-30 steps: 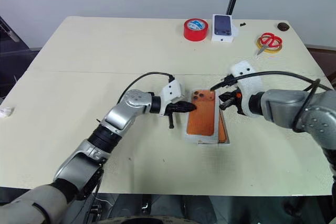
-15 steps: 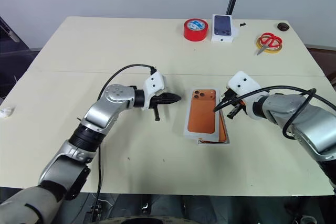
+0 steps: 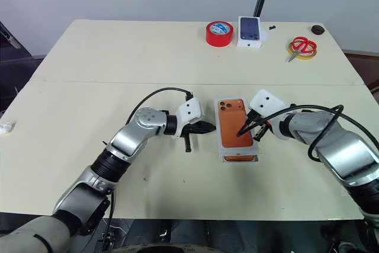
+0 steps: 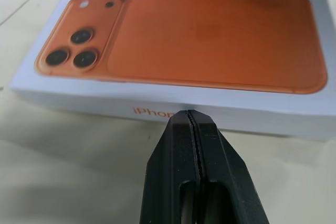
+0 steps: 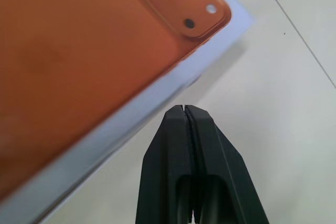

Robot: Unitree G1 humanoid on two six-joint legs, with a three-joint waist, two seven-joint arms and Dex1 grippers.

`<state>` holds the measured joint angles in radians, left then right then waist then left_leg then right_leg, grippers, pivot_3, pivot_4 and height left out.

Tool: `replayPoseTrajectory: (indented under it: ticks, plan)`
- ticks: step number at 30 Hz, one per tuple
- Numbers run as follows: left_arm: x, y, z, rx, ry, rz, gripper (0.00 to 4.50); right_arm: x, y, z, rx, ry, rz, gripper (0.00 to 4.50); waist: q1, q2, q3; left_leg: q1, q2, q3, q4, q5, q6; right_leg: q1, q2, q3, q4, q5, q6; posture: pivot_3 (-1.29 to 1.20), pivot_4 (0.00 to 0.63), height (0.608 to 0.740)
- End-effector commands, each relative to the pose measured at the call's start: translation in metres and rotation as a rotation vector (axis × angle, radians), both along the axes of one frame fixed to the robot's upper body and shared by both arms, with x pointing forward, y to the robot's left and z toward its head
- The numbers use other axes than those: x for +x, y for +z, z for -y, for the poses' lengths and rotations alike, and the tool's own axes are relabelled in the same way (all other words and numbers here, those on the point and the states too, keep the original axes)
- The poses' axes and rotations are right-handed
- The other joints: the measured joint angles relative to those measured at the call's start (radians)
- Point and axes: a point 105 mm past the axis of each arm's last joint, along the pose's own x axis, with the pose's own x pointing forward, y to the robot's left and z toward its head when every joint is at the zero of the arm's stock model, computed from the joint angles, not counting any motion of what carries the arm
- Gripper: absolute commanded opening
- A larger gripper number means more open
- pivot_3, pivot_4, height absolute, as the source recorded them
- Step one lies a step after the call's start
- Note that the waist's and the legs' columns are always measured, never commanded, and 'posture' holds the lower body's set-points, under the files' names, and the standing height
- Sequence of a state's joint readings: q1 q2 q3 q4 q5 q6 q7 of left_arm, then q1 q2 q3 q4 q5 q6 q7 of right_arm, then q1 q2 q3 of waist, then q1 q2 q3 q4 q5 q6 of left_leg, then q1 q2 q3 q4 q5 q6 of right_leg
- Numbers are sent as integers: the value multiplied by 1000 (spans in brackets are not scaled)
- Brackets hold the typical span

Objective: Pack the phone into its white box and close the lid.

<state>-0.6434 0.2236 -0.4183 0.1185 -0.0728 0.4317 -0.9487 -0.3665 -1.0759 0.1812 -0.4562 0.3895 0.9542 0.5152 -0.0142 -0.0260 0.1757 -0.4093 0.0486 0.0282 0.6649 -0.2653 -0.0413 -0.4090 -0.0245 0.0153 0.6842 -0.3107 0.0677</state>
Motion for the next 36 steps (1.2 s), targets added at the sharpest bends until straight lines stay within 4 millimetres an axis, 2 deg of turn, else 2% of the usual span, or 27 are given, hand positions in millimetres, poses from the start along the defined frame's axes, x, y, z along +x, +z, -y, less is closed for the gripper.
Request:
replayPoseTrajectory:
  ticks: [1, 11, 18, 36]
  plan:
    - [-6, 13, 9, -23, -49, 43, 0, -4, 7, -12, -5, 52, 32, 37, 1, 0, 0, 0, 0, 0, 0, 0, 0, 0, 0, 0, 0, 0, 0, 0, 150, 732]
    - [-18, 14, 20, -6, -130, 75, 0, -21, 3, -10, -19, 70, -13, 37, 4, 0, 0, 0, 0, 0, 0, 0, 0, 0, -1, 0, 0, 0, 0, 0, 150, 732]
    - [-22, 18, 25, -8, -161, 87, 0, -22, -1, -3, -22, 34, -16, 37, 4, 0, 0, 0, -1, 0, 0, 0, 0, 0, -1, 0, 0, 0, 0, 0, 150, 732]
    - [-26, 20, 24, 5, -185, 97, 0, -27, -14, -1, -14, 17, -51, 37, 4, 0, 0, 0, -1, 0, 0, 0, 0, 0, 0, 0, 0, 0, 0, 0, 150, 732]
